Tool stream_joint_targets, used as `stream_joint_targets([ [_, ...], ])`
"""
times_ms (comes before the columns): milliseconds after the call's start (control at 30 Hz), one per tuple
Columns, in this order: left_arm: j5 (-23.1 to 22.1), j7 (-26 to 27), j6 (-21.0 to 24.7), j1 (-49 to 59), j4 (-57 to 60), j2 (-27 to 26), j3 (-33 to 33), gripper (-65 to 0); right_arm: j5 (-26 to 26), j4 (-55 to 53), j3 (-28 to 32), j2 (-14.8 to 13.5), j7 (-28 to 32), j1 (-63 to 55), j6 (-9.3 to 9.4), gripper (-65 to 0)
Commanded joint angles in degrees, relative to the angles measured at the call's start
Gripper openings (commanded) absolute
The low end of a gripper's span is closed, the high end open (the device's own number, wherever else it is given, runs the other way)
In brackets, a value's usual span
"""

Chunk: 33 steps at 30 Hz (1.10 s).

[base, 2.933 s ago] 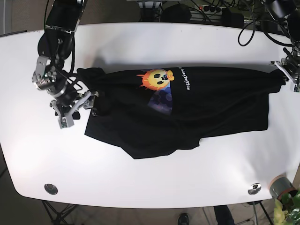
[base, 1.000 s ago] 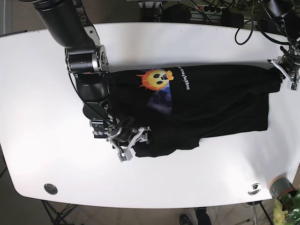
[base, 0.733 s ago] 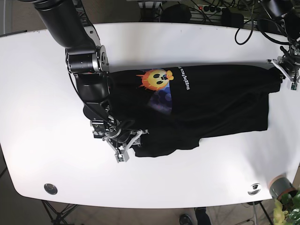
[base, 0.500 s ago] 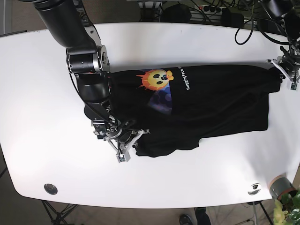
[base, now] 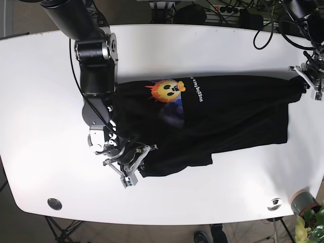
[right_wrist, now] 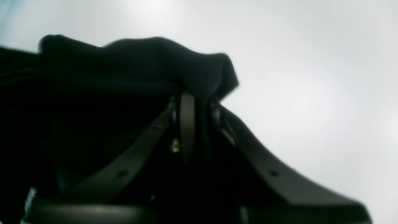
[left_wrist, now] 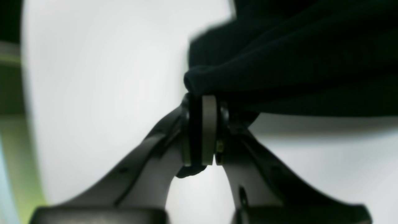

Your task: Fold the T-shirt properly

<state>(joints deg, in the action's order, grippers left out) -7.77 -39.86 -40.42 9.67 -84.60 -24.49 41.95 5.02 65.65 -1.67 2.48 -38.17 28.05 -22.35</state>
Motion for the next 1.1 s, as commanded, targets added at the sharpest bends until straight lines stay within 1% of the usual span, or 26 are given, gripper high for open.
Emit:
stream_joint_targets([
  [0, -0.6, 1.3, 0.4, -0.9, -6.0, -1.4, 0.2, -65.0, 0.0, 11.7, -0.1, -0.9, -2.5, 0.0, 0.59, -62.5],
  [33, -0.7, 1.2, 0.4, -1.4, -7.8, -1.3, 0.1, -65.0, 0.0, 15.4, -0.1, -0.9, -4.2, -0.9, 0.50, -62.5],
  [100, -0.7, 1.2, 0.4, -2.4, -9.9, -1.3, 0.0, -65.0, 0.0, 19.8, -0.1, -1.5, -6.3, -2.0, -0.55, -62.5],
  [133, -0.7, 0.8, 0.4, -3.2, -11.2, -1.2, -0.6, -65.0, 0.0, 21.9, -0.1, -2.0, -7.4, -2.4, -1.43, -62.5],
  [233, -0.8, -3.2, 0.4, -6.6, -14.6, -1.2, -3.0, -65.0, 0.0, 25.6, -0.2, -2.8, -9.5, -2.8, -3.63, -62.5],
  [267, -0.8, -4.7, 0.4, -8.0, -15.8, -1.2, -3.4, -65.0, 0.0, 26.6, -0.4, -2.8, -10.1, -2.8, -4.77, -62.5],
  [333, -0.8, -7.3, 0.4, -10.7, -17.3, -1.2, -4.0, -65.0, 0.0, 27.6, -2.1, -3.0, -11.1, -2.8, -8.38, -62.5],
  [367, -0.8, -8.5, 0.4, -11.7, -17.7, -1.2, -4.1, -65.0, 0.0, 27.5, -3.1, -3.1, -11.4, -2.7, -9.78, -62.5],
  [400, -0.8, -9.7, 0.4, -13.1, -17.9, -1.2, -4.5, -65.0, 0.0, 27.4, -4.3, -3.1, -11.6, -2.5, -10.93, -62.5],
  [433, -0.8, -10.5, 0.4, -13.8, -17.9, -1.2, -5.0, -65.0, 0.0, 27.4, -4.8, -3.1, -11.7, -2.5, -11.37, -62.5],
  [500, -0.7, -11.7, 0.4, -16.0, -17.9, -1.2, -5.9, -65.0, 0.0, 27.6, -5.4, -3.1, -11.8, -3.1, -11.54, -62.5],
  [667, -0.4, -11.8, 0.4, -16.5, -17.7, -1.4, -6.0, -65.0, 0.0, 30.1, -5.5, -2.8, -13.2, -7.9, -11.54, -62.5],
  [733, -0.4, -11.8, 0.4, -16.4, -17.7, -1.5, -6.0, -65.0, 0.0, 31.6, -5.5, -2.0, -13.2, -9.9, -11.54, -62.5],
  [833, -0.4, -11.8, 0.4, -14.1, -17.6, -1.7, -5.6, -65.0, 0.0, 34.5, -5.8, -0.2, -13.2, -13.3, -11.45, -62.5],
  [1067, -0.4, -11.8, 0.4, -10.2, -17.5, -1.3, -3.2, -65.0, 0.0, 35.1, -5.8, 0.4, -13.2, -19.9, -11.45, -62.3],
])
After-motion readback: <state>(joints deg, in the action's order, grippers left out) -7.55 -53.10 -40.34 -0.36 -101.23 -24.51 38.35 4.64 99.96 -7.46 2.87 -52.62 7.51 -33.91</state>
